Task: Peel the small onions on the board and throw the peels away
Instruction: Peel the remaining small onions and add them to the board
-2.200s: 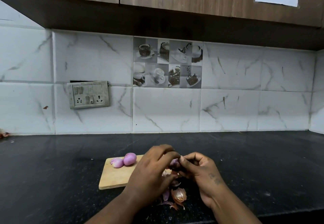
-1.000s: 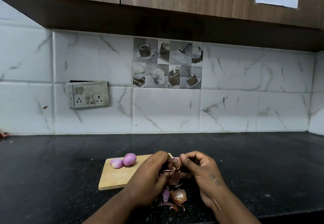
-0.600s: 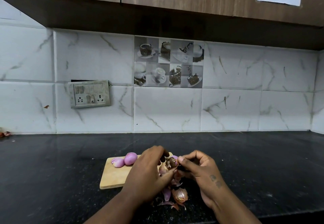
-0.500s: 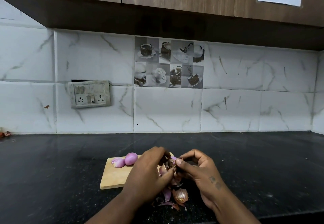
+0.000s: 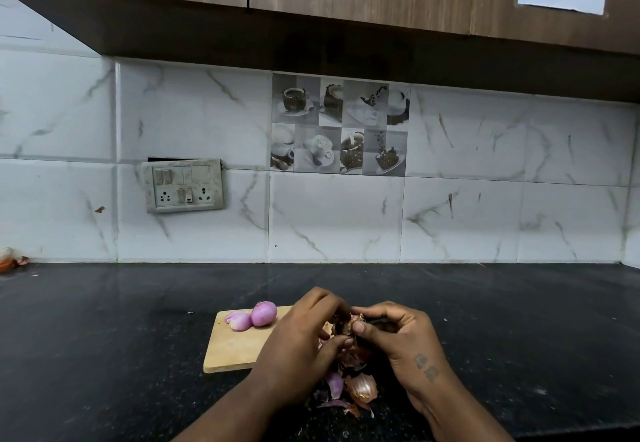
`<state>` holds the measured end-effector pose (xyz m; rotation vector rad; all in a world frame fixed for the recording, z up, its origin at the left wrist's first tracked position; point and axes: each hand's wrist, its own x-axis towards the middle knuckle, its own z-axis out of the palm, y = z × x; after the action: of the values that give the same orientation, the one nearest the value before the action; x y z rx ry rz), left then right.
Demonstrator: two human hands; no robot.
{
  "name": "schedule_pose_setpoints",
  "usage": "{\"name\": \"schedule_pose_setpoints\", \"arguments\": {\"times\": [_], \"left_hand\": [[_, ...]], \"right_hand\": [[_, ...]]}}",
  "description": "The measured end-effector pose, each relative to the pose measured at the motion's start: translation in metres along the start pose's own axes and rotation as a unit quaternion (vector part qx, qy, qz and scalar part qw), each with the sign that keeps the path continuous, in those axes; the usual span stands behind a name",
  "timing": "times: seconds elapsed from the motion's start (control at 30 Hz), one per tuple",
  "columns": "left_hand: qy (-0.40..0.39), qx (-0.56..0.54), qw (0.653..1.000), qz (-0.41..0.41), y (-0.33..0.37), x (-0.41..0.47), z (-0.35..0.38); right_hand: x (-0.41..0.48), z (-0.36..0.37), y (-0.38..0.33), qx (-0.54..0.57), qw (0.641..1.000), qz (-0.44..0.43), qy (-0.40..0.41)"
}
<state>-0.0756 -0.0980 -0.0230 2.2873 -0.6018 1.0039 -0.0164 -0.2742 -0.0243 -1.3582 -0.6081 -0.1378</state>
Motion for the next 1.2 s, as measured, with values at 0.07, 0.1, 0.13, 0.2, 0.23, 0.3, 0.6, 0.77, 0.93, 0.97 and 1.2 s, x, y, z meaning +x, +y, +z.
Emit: {"name": "schedule_pose_setpoints", "arguments": {"times": [0.07, 0.1, 0.13, 0.2, 0.23, 0.3, 0.6, 0.77, 0.93, 0.97, 1.2], "left_hand": [[0.010, 0.006, 1.000, 0.008, 0.0003, -0.0005, 0.0001], [0.011, 0.005, 1.000, 0.009, 0.0006, -0.0007, 0.0000], [0.011, -0.001, 1.000, 0.009, 0.0006, -0.0009, -0.0001], [0.012, -0.009, 1.000, 0.010, 0.0000, -0.0011, 0.0002], [0.015, -0.011, 1.000, 0.011, -0.0003, -0.0011, 0.0005], [0.018, -0.013, 1.000, 0.009, -0.0001, -0.0012, 0.0011], [0.026, -0.037, 0.999, 0.000, -0.0006, -0.0009, -0.0004], [0.042, -0.032, 0.998, -0.040, -0.0040, -0.0013, -0.0007], [0.051, -0.038, 0.997, -0.051, -0.0039, -0.0016, -0.0022], [0.046, -0.050, 0.997, -0.044, -0.0022, -0.0011, -0.0032], [0.009, -0.064, 0.998, -0.005, -0.0005, -0.0011, -0.0022]], "right_hand": [[0.0004, -0.0007, -0.0007, 0.011, 1.000, 0.004, 0.003], [0.0002, -0.0010, -0.0012, 0.018, 1.000, 0.008, 0.005], [0.0000, -0.0009, -0.0018, 0.022, 1.000, 0.011, 0.007], [-0.0002, -0.0016, -0.0021, 0.023, 1.000, 0.011, 0.007], [-0.0005, -0.0018, -0.0021, 0.026, 1.000, 0.013, 0.006], [-0.0012, -0.0018, -0.0030, 0.037, 0.999, 0.018, 0.004], [-0.0001, -0.0029, -0.0029, 0.052, 0.998, 0.023, 0.007], [0.0035, -0.0053, 0.0014, 0.035, 0.999, -0.004, 0.039], [0.0026, -0.0048, 0.0001, 0.019, 0.999, -0.008, 0.036], [0.0020, -0.0047, -0.0004, 0.019, 0.999, -0.007, 0.031], [-0.0025, -0.0017, -0.0048, 0.054, 0.998, 0.017, -0.003]]}}
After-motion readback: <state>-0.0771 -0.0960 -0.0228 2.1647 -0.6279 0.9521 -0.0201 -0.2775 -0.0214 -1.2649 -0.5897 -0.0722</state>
